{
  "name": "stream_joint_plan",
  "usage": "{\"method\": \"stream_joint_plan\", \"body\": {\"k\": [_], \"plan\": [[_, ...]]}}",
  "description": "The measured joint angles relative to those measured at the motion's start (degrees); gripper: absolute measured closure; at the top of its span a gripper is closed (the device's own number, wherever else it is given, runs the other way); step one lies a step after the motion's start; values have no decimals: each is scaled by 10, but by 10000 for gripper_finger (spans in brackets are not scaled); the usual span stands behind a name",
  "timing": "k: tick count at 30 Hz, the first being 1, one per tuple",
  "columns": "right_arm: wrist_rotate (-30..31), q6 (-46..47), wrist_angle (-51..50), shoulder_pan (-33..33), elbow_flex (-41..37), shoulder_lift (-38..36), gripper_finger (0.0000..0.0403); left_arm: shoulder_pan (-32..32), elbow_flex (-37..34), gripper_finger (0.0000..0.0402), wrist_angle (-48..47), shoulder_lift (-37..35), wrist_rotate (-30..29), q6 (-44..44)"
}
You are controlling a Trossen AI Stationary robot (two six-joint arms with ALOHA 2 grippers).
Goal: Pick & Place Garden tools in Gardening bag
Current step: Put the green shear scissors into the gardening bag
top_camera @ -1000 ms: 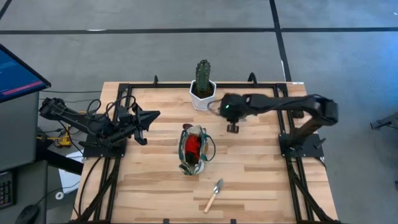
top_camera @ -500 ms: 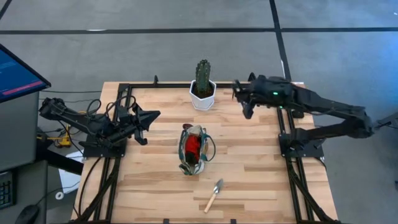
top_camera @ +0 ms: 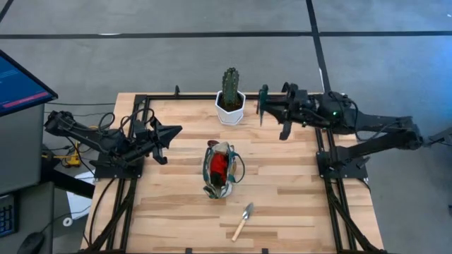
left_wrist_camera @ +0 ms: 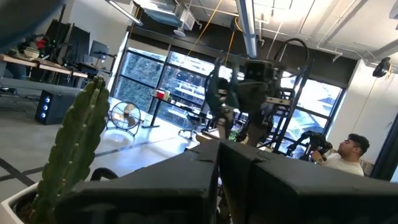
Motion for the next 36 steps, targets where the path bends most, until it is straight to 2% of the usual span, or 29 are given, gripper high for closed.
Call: {"method": "stream_joint_plan", "body": {"k": [12,18,27,36], "plan": [[0,8,221,85,0,143,372,0,0,400,0,0,0,0],[38,82,296,106,0,235,372,0,0,400,0,0,0,0],[99,204,309,145,-1,341,372,0,0,400,0,0,0,-1],[119,259,274,175,-2,382,372,0,0,400,0,0,0,0]]}}
